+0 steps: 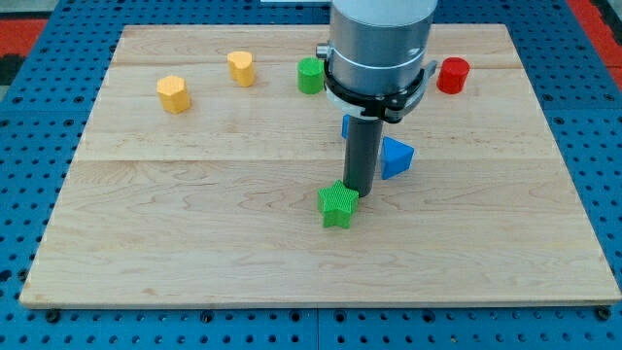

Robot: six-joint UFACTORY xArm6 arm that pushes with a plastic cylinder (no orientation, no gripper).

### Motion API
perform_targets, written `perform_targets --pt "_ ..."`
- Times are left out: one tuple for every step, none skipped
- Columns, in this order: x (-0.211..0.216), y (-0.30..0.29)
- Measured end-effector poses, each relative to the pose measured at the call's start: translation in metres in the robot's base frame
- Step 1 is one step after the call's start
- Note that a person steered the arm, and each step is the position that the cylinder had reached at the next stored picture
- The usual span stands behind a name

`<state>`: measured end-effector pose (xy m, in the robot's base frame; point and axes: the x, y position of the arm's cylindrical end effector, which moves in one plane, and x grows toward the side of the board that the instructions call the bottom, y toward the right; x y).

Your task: Group up the blue blocks towards center right

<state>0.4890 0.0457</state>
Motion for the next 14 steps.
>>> perform_targets --pt "0.012 0.036" --pt "-0.005 0.099" --pt "-0.039 0.126" --pt "-0.041 0.071" --pt "-0.028 0.057" --pt "0.0 0.094" --pt "0.006 0.035" --pt "0.001 -0.027" --pt "-0.024 -0.031" --pt "-0.042 -0.053" --pt "-0.046 -0.029" --pt "-0.049 -0.006" --pt "-0.049 0.011" --pt "-0.045 0.048"
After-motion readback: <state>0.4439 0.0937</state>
